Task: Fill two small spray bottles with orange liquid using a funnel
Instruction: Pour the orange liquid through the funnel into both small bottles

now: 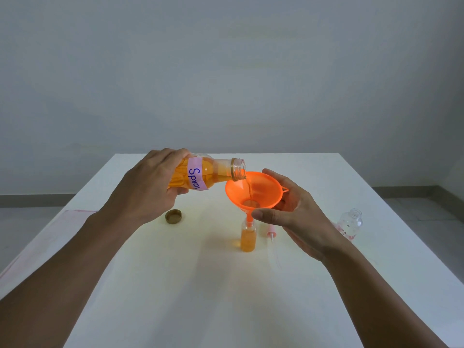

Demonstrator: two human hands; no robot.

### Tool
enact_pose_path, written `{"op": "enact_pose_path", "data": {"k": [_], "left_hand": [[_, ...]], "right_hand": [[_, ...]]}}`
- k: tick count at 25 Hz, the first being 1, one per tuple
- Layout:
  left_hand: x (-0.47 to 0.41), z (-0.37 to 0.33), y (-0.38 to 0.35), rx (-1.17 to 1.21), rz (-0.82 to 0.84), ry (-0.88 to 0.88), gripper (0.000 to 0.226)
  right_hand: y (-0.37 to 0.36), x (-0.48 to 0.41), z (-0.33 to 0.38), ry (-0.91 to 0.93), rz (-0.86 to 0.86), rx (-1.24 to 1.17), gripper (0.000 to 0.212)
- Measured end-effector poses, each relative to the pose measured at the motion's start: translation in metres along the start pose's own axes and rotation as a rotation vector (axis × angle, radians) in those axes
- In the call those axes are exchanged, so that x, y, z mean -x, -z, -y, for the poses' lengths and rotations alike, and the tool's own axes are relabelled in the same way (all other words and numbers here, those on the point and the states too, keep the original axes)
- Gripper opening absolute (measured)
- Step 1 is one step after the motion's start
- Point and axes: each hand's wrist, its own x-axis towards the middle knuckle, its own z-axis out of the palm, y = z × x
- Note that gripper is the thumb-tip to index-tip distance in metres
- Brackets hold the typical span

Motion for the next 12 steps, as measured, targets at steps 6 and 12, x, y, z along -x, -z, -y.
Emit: {"op": "enact_pose_path", "data": {"k": [6, 12], "left_hand": [[-0.0018, 0.0008, -0.0027, -0.014, 0.005, -0.005, 0.070], [0.0001, 0.0025, -0.0033, -0.005, 0.011, 0.002, 0.071]], "right_hand": [[-0.0002, 0.0013, 0.0028, -0.002, -0.003, -0.003, 0.101], [0.0007, 0.0004, 0.0019, -0.006, -0.003, -0.003, 0.102]]}}
